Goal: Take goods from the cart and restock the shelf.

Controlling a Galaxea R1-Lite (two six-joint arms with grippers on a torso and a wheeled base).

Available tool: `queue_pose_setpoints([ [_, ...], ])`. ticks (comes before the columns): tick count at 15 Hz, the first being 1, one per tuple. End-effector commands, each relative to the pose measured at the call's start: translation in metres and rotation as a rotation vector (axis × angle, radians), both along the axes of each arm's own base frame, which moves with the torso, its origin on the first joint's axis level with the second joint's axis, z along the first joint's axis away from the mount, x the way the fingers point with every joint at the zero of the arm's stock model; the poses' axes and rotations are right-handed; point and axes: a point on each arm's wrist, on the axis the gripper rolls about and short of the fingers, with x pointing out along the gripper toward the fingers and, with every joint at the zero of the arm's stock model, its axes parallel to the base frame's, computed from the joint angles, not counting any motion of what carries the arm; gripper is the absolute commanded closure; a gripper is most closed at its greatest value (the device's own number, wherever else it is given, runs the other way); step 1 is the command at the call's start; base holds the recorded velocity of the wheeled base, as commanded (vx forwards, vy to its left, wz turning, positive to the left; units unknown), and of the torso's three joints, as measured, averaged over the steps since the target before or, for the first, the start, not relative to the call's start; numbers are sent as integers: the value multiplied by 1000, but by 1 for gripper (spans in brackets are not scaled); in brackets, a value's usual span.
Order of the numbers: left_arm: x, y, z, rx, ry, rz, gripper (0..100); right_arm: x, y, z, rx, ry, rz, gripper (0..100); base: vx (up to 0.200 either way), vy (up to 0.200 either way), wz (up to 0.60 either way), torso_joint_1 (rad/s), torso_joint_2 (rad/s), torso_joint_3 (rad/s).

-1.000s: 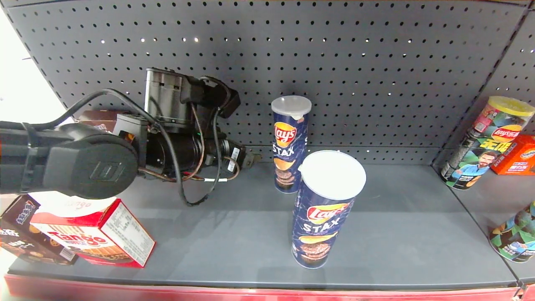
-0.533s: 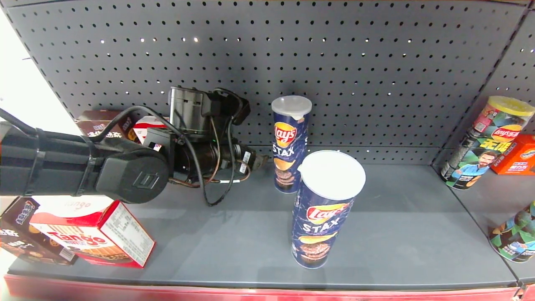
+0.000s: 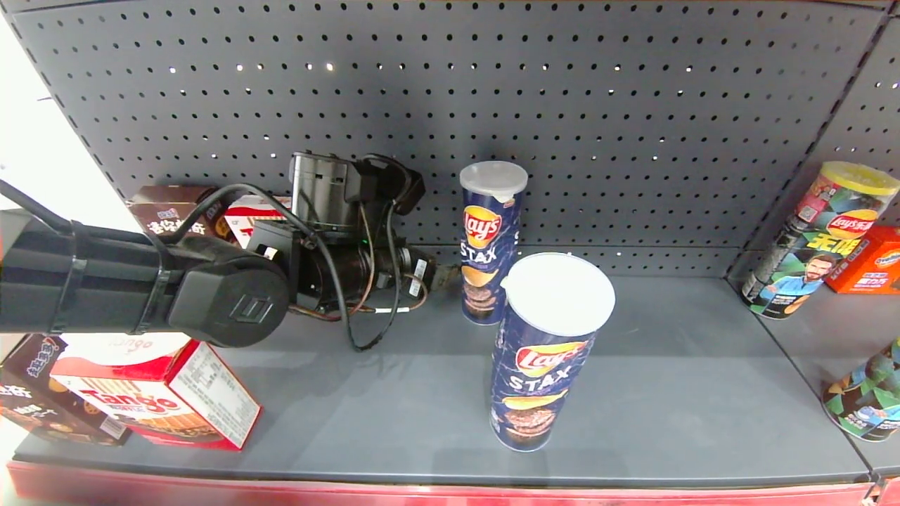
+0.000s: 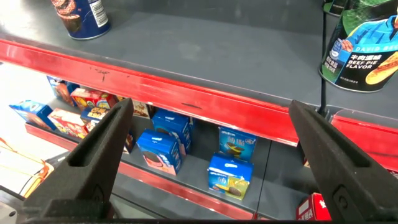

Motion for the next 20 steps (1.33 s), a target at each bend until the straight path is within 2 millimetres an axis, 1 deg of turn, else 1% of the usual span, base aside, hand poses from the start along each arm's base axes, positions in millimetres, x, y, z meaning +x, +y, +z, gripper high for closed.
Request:
queue_pose_setpoints([
  [1, -2, -2, -1, 1, 3, -10, 0, 0, 0, 0, -1, 1, 0, 0, 0, 0, 0, 0, 0, 0],
  [11, -9, -8, 0, -8, 15, -47, 0, 0, 0, 0, -1, 1, 0, 0, 0, 0, 0, 0, 0, 0],
  [15, -16, -9, -4, -3, 37, -69, 0, 0, 0, 0, -1, 1, 0, 0, 0, 0, 0, 0, 0, 0],
  [20, -17, -10, -5, -20, 48, -67, 0, 0, 0, 0, -1, 1, 0, 0, 0, 0, 0, 0, 0, 0],
])
